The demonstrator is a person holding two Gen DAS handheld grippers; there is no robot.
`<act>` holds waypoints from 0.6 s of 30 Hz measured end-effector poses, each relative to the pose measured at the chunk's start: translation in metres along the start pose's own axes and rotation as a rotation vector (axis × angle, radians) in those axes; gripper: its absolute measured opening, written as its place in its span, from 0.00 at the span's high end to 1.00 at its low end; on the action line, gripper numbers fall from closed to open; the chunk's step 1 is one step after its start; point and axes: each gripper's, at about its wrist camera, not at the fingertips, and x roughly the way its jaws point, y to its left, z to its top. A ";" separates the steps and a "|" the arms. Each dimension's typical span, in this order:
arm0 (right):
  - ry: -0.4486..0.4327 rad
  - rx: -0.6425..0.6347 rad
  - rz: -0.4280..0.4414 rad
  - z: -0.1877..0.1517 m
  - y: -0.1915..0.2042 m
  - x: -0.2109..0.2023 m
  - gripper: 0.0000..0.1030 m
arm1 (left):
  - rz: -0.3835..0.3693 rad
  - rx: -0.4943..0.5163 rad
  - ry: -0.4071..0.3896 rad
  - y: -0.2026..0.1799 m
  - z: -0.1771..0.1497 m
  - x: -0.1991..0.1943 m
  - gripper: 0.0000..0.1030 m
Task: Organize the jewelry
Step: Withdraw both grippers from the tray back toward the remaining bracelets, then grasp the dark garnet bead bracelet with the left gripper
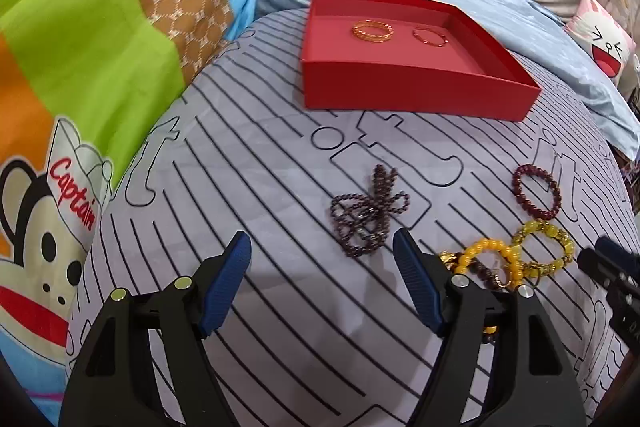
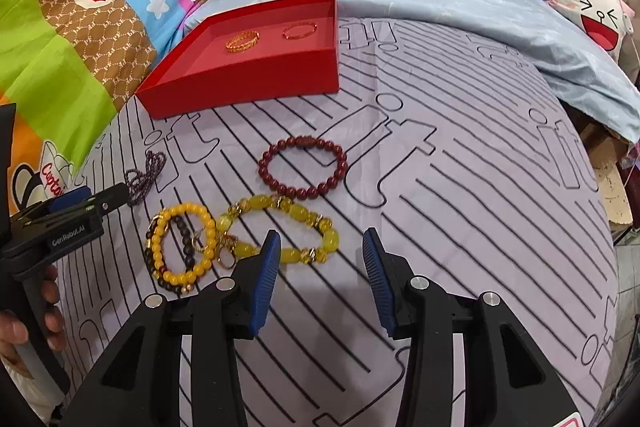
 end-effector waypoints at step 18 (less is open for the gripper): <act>0.007 -0.002 0.008 0.002 0.003 0.004 0.59 | -0.061 -0.024 0.025 -0.004 0.012 0.027 0.53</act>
